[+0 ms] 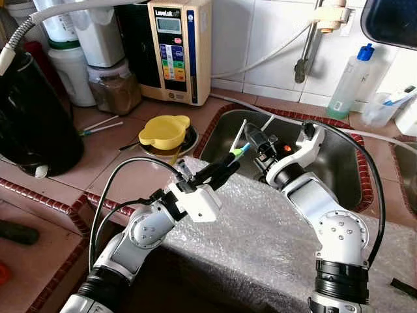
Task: Kitchen organization
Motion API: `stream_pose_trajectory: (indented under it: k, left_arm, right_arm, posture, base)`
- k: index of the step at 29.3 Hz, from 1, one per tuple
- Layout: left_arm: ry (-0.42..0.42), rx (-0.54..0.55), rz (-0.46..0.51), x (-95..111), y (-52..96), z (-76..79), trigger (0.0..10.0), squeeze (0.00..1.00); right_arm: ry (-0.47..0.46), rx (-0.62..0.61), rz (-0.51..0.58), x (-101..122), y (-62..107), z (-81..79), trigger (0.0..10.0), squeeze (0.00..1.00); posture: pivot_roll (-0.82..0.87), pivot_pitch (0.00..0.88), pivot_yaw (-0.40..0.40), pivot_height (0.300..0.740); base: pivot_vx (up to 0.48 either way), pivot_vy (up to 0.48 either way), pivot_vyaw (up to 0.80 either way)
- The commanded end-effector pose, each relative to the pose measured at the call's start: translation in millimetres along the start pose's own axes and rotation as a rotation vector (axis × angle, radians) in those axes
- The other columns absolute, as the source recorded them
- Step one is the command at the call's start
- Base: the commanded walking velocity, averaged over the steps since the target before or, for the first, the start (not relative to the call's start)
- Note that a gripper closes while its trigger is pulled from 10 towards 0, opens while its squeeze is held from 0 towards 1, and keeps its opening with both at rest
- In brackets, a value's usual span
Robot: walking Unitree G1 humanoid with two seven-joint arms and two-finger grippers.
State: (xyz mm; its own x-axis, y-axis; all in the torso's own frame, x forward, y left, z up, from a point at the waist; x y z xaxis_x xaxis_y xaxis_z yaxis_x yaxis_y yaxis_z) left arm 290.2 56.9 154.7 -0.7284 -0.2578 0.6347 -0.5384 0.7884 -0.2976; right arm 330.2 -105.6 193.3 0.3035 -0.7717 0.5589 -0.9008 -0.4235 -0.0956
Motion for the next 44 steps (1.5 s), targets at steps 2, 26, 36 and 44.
stream_pose_trajectory:
  k: [2,26,36,44]
  left_arm:
    - [-0.023,0.016,0.023,3,2.1,-5.5,10.0,0.00]
    - [0.063,0.204,-0.011,-3,-2.8,-26.1,10.0,1.00]
    - [0.462,0.361,-0.218,-34,-0.3,-25.8,10.0,1.00]
    - [0.676,0.354,-0.274,-38,-1.1,-20.6,10.0,1.00]
  right_arm:
    - [-0.006,-0.082,0.013,3,3.3,15.9,0.0,0.00]
    - [0.047,-0.127,0.101,17,3.1,17.7,0.0,0.00]
    - [0.997,-0.116,0.092,19,-9.3,12.1,0.0,0.00]
    - [1.148,-0.310,0.047,44,-21.4,59.6,0.0,0.00]
  posture:
    - [-0.05,0.000,0.035,0.740]
    - [-0.05,0.000,0.023,0.740]
    - [-0.02,0.000,0.014,0.740]
    - [0.00,0.000,0.003,0.740]
  base:
    - [0.000,0.000,0.00]
    - [0.000,0.000,0.00]
    - [0.000,0.000,0.00]
    - [0.000,0.000,0.00]
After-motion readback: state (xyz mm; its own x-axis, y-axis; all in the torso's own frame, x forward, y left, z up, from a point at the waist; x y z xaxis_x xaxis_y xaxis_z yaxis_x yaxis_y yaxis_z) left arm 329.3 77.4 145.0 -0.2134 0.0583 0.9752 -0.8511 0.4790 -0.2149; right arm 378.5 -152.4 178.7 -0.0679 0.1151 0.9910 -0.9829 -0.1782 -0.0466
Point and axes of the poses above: a point about 5 cm out from each wrist's last joint towards the gripper, its own y axis pointing back from the gripper into the wrist, its own x axis along the axis of the wrist's last joint, z = x × y, the point moved 2 cm from there along -y, pointing out of the wrist towards the gripper, and after that the axes turned 1 degree about y, right-handed, at the moved point
